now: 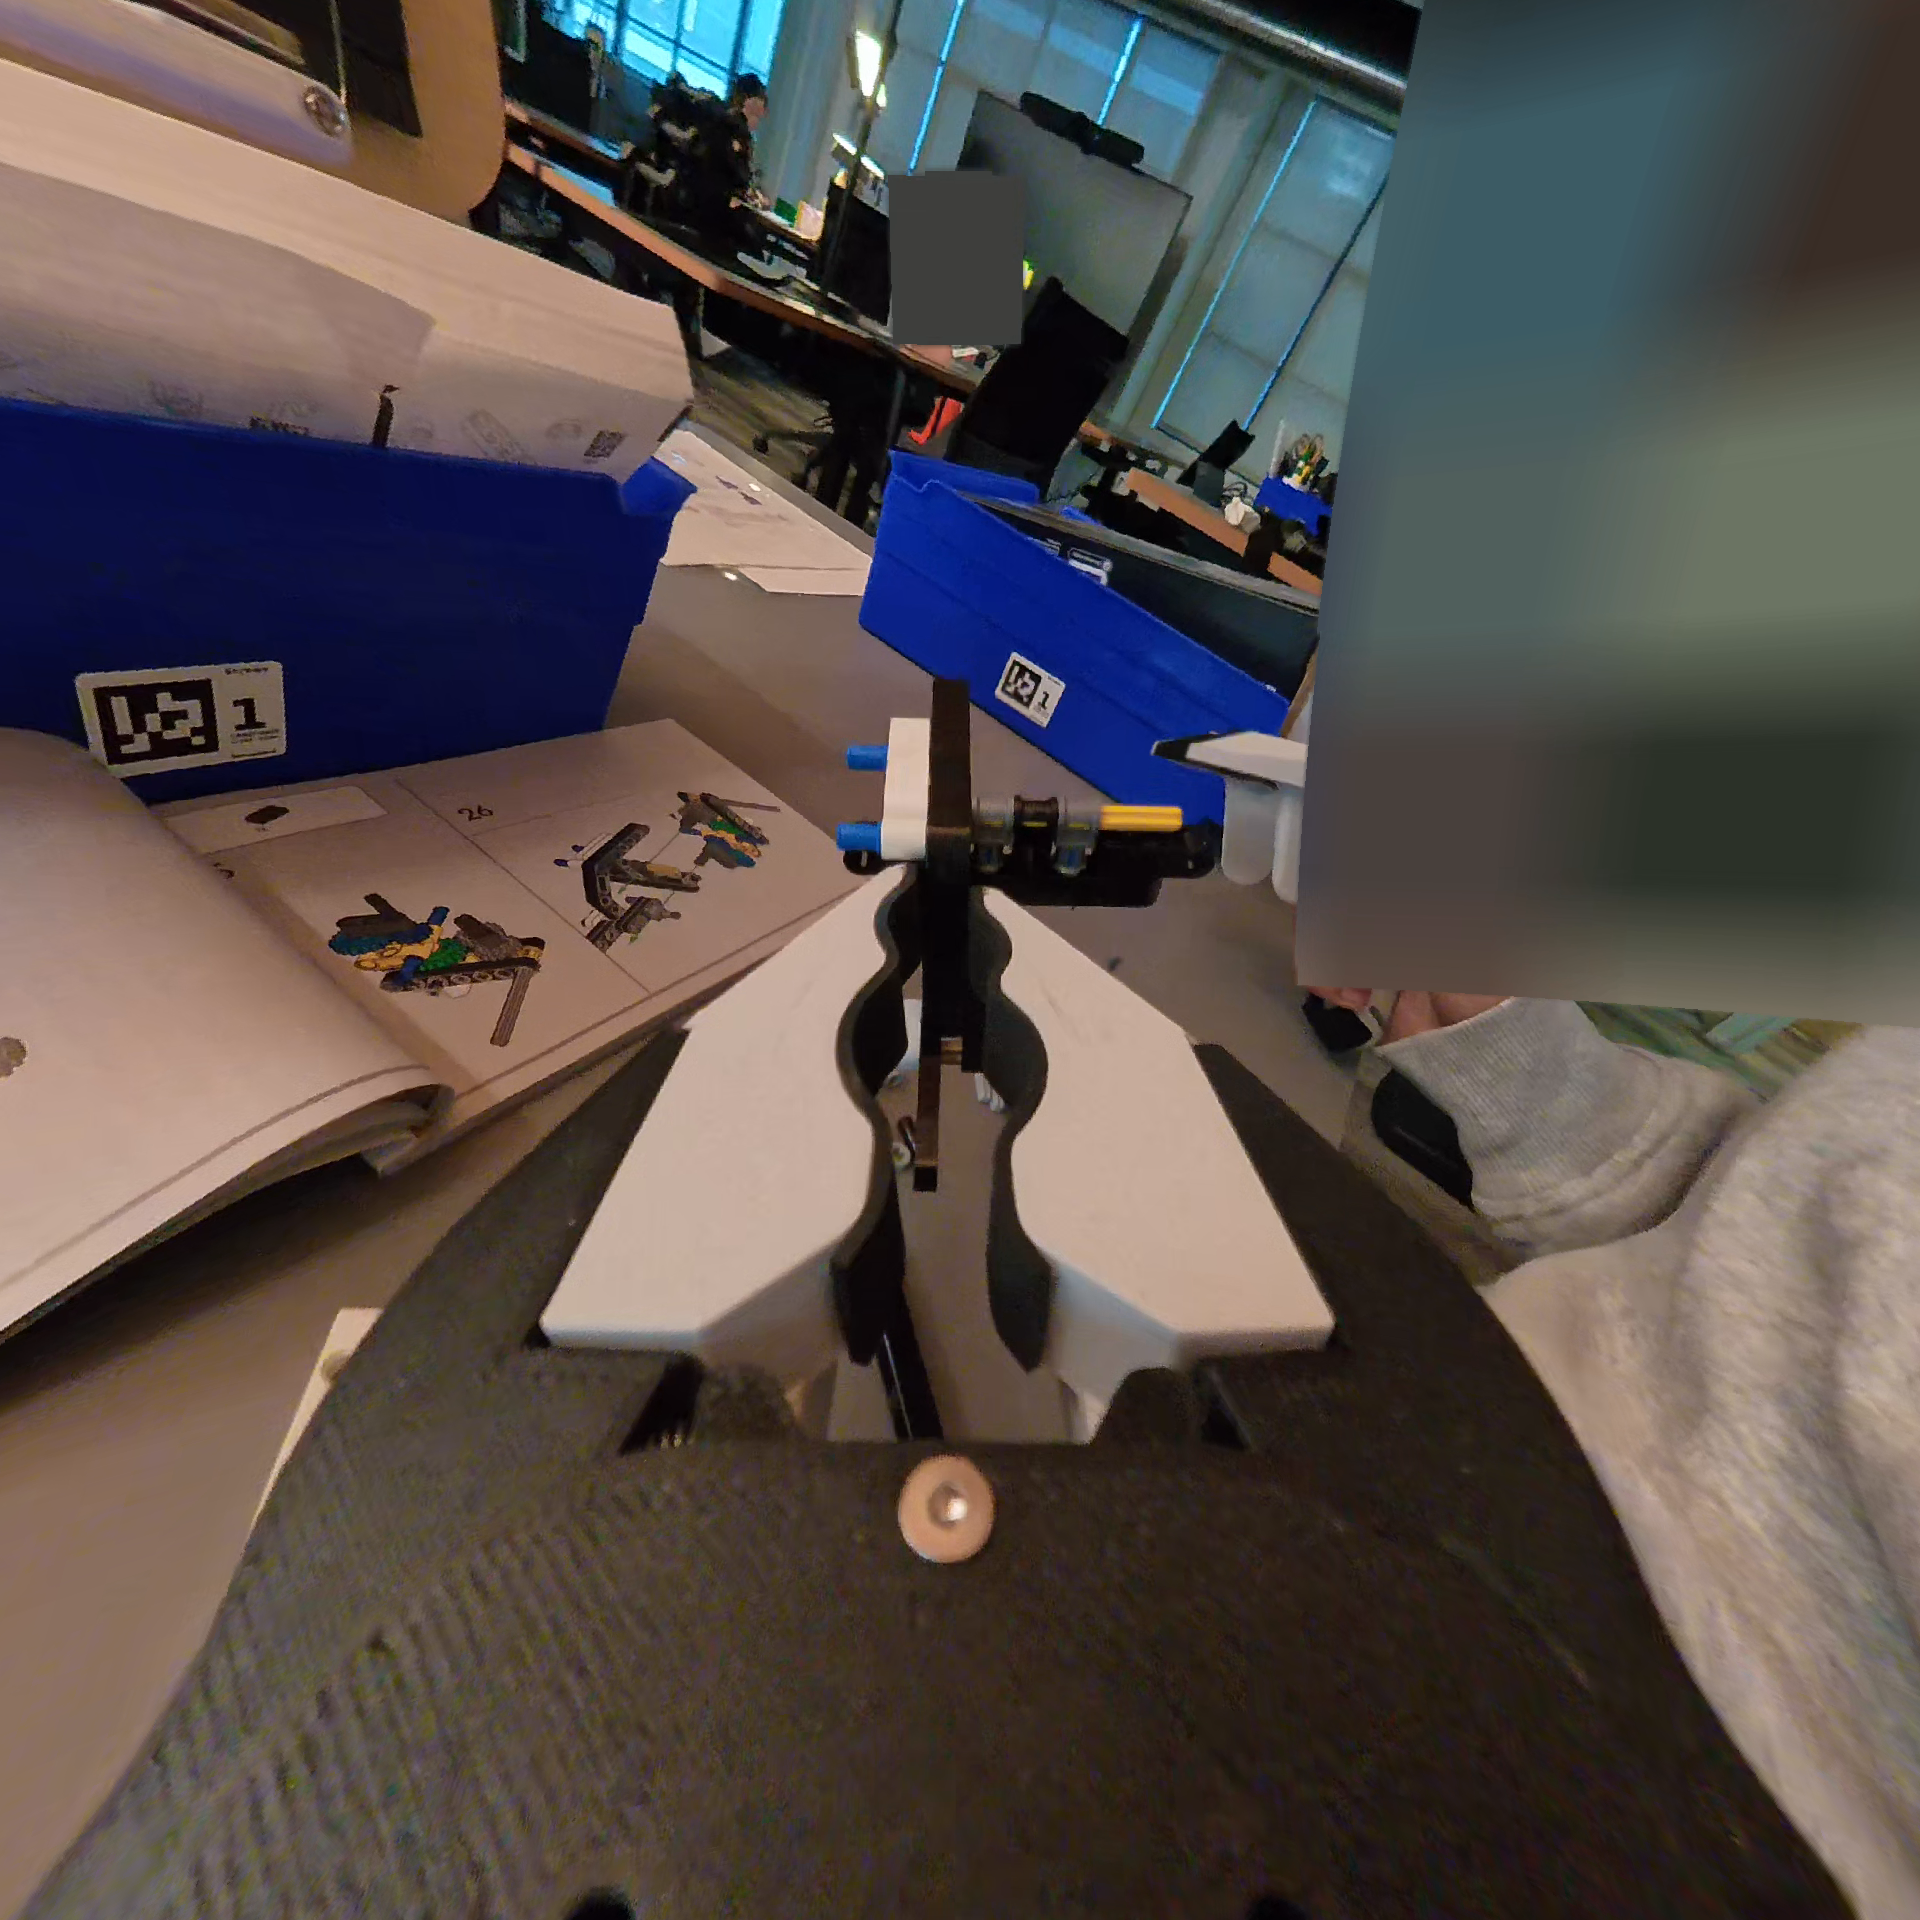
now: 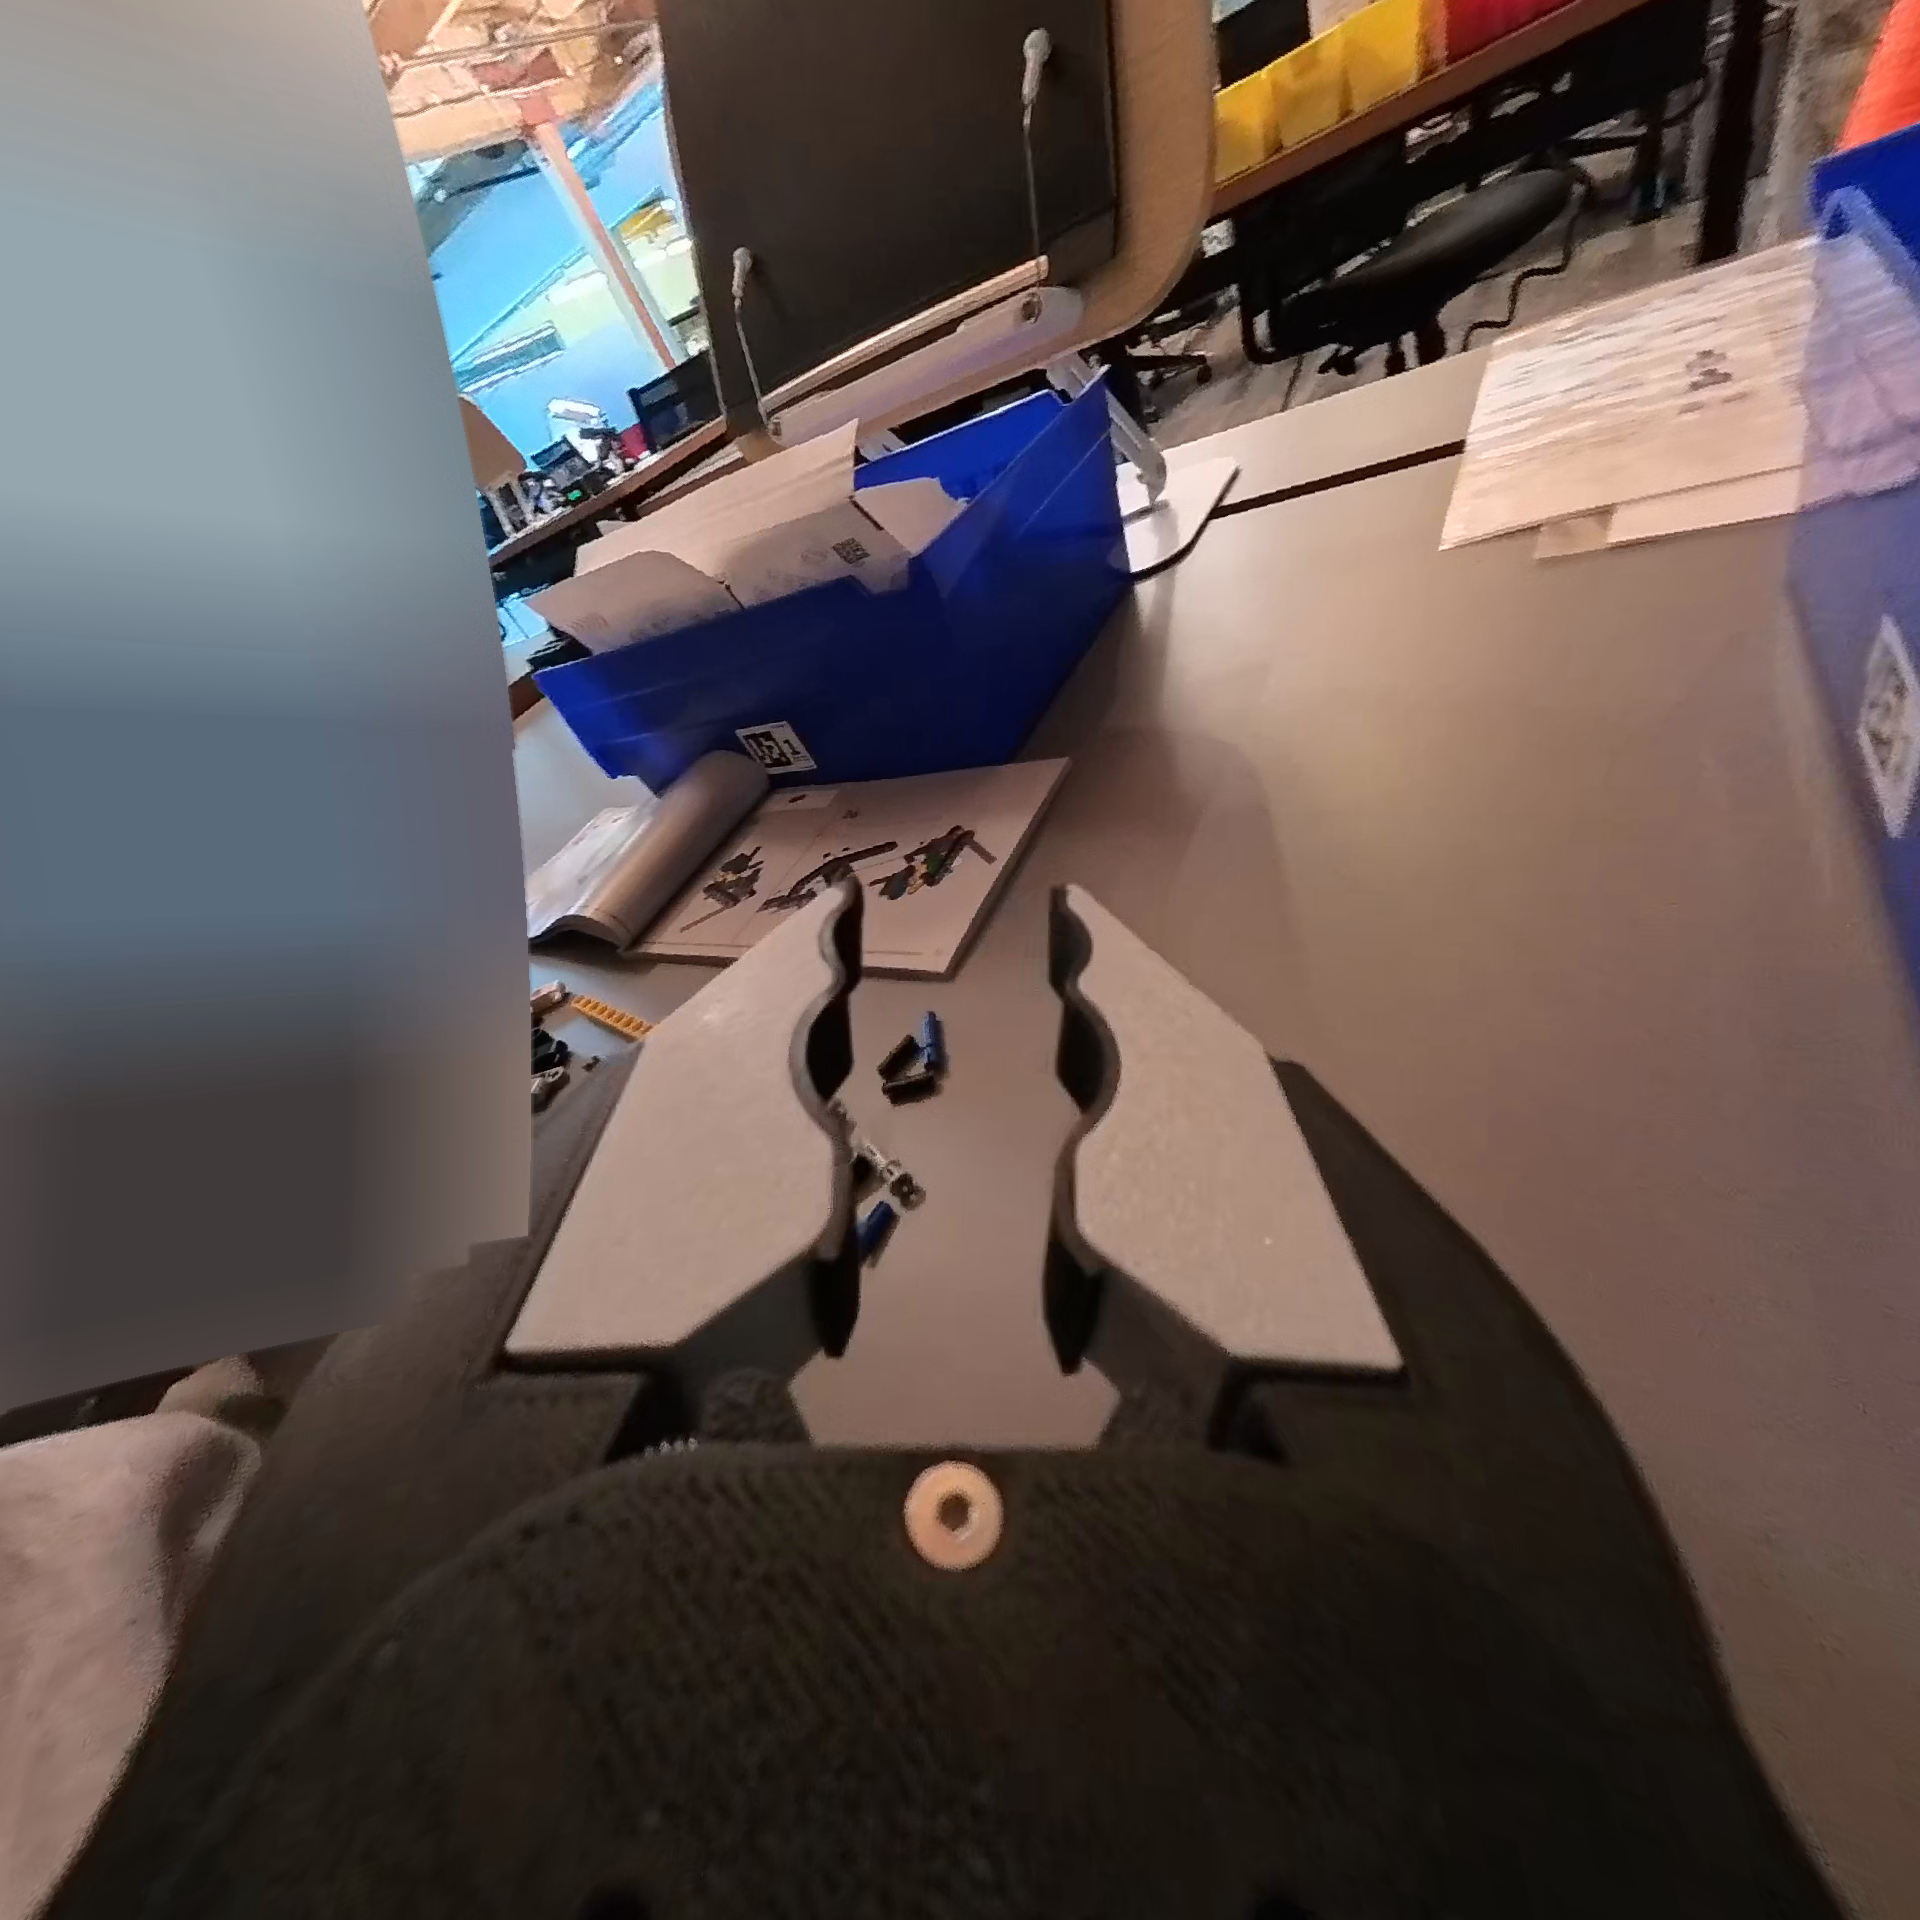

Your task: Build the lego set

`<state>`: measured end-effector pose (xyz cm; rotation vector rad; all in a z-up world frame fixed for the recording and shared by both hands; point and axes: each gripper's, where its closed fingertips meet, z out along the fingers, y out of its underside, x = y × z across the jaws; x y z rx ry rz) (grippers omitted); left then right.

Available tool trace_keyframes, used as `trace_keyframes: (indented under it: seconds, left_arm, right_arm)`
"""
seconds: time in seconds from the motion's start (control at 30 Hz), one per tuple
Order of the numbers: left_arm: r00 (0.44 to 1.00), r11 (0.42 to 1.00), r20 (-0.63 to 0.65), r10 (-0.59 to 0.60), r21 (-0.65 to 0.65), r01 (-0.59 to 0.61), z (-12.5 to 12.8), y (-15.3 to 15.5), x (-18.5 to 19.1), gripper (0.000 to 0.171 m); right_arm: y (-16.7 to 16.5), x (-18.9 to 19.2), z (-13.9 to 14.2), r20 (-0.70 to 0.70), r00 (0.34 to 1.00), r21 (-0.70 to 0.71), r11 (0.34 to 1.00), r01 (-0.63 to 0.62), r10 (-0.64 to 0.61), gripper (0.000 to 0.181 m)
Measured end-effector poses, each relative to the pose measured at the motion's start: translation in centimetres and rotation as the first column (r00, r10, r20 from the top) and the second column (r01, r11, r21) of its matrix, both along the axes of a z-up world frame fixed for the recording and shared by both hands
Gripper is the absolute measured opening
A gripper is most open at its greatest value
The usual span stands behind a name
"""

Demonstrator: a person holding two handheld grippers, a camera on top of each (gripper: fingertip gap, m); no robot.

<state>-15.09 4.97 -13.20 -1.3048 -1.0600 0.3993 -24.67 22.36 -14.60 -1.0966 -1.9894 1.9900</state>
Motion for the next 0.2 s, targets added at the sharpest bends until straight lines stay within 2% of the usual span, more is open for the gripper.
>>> trace_keyframes:
  seconds: [0.03, 0.1, 0.13, 0.2]
  left_arm:
    - [1.0, 1.0, -0.004, 0.0, -0.012, 0.0, -0.1, 0.0, 0.2, 0.005]
    - [1.0, 1.0, -0.008, 0.0, -0.027, 0.0, -0.3, -0.1, 0.5, 0.005]
    - [1.0, 1.0, -0.008, -0.002, -0.027, 0.002, -0.3, -0.1, 0.6, 0.005]
    - [1.0, 1.0, -0.007, -0.012, -0.021, 0.011, -0.3, -0.2, 0.8, 0.005]
  right_arm:
    - [0.2, -0.2, -0.1, 0.005, 1.0, 0.005, 1.0, 0.019, -0.019, 0.038]
    - [0.7, -0.6, 0.0, 0.024, 0.997, 0.012, 0.997, 0.07, -0.07, 0.051]
    - [0.9, -0.9, 0.5, 0.039, 0.995, 0.003, 0.995, 0.096, -0.096, 0.064]
    - [1.2, -1.3, 3.2, 0.054, 0.989, -0.066, 0.987, 0.143, -0.14, 0.113]
